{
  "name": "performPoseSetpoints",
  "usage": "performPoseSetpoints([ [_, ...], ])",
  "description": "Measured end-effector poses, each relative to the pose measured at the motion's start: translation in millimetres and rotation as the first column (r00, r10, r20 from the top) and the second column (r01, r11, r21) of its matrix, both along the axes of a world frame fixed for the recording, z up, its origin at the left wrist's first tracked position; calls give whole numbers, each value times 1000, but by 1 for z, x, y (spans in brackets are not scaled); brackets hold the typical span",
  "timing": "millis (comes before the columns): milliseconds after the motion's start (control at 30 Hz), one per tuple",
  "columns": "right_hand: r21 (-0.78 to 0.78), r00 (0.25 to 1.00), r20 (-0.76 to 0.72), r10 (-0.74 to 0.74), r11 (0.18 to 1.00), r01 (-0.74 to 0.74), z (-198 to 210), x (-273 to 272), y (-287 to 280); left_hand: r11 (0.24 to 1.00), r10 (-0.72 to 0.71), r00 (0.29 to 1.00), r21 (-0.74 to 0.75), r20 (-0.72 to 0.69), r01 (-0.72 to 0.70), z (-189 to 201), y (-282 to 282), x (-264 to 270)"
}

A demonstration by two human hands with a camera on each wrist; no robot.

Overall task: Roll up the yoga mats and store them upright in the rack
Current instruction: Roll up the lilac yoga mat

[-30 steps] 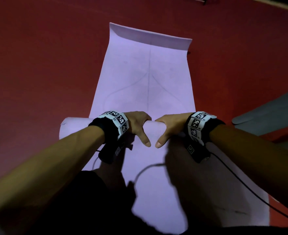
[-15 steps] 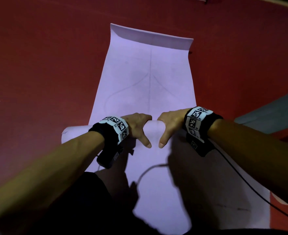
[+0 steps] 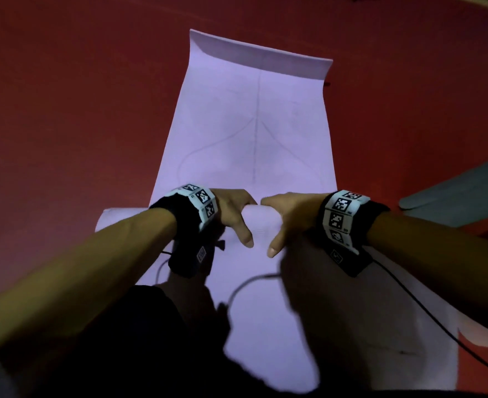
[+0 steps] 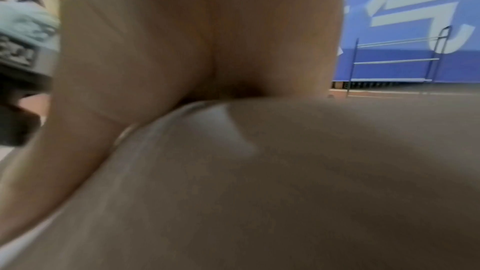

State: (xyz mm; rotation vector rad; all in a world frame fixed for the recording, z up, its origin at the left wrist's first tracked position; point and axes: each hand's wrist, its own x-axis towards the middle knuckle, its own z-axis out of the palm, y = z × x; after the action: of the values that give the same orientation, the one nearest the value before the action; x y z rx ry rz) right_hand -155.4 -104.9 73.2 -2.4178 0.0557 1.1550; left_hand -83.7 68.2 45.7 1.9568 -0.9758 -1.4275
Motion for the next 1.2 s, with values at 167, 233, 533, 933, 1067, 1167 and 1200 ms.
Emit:
performPoseSetpoints([
  [167,85,996,-77,-38,995,44,-4,5,-1,996,-19,998,83,59,14,10,-1,-1],
  [233,112,992,-102,-79,990,90,-5,2,-6,994,-67,983,99,170,50,12,-3,-6],
  [533,51,998,-54,-28,998,31,-3,-2,6,999,-34,999,28,-29,35,4,9,-5],
  [933,-39,995,-83,56,997,-60,0,-9,13,997,-24,997,75,-80,30,-2,11,-14],
  [1067,-30,987,-57,147,988,-149,-1,-9,20,997,-51,995,57,-88,56,-3,14,-18],
  [1167,15,986,-119,115,993,-114,-6,-11,17,996,-39,999,73,-34,41,-4,7,-24],
  [1200,22,987,-130,99,995,-97,-6,-13,14,997,-44,999,63,8,44,-5,4,-26],
])
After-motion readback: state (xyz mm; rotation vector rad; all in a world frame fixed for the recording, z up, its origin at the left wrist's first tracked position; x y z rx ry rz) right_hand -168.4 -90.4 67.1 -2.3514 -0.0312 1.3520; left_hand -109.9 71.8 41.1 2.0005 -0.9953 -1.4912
